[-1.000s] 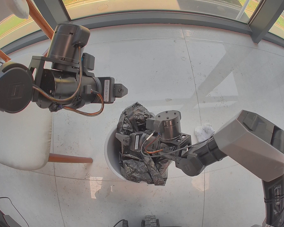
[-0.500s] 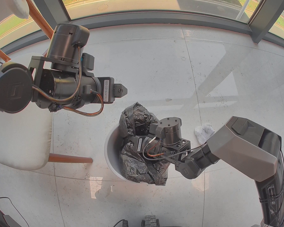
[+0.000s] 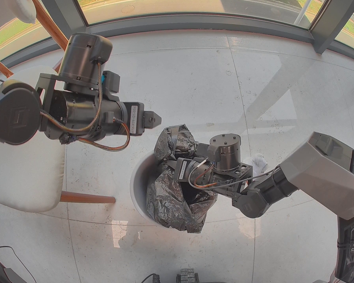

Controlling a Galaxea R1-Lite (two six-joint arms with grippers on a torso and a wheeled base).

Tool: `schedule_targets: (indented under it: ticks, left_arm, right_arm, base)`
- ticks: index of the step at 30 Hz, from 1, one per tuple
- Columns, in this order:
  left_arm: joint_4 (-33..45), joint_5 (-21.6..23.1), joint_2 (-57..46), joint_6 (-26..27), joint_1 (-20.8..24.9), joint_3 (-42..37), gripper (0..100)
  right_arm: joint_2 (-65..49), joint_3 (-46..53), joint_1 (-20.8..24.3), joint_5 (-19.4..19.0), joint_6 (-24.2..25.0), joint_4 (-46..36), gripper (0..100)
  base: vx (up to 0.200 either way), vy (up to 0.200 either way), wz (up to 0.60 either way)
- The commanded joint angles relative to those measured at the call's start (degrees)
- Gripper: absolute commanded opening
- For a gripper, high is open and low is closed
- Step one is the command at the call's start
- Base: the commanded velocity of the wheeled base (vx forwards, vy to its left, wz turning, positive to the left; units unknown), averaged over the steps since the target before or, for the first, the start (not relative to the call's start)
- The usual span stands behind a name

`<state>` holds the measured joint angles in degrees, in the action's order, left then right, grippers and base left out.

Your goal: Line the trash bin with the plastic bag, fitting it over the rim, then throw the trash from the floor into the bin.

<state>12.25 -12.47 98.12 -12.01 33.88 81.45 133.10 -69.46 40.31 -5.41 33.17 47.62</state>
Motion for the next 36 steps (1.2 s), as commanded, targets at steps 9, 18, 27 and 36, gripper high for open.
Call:
schedule_targets:
  ticks: [9,18,27,36]
  left_arm:
    - [3.04,7.99,-8.30,12.18,3.83,-18.60,100]
    - [4.80,7.81,-7.24,12.01,10.68,-23.79,100]
    - [-4.69,-0.54,4.36,-2.14,16.31,-23.79,100]
    - [-13.04,-6.69,12.53,-2.85,15.78,-23.96,100]
  right_arm:
    - [-2.76,-0.50,0.73,-0.74,-0.12,-5.25,0]
    - [-1.35,-3.49,0.20,-0.65,0.23,-5.78,0]
    - [-0.56,-4.01,-0.06,-0.65,5.50,-5.69,0]
    - [-0.65,-4.10,0.38,-0.56,6.64,-5.69,0]
  base:
    - [0.000,0.000,0.00]
    - [0.000,0.000,0.00]
    - [0.000,0.000,0.00]
    - [0.000,0.000,0.00]
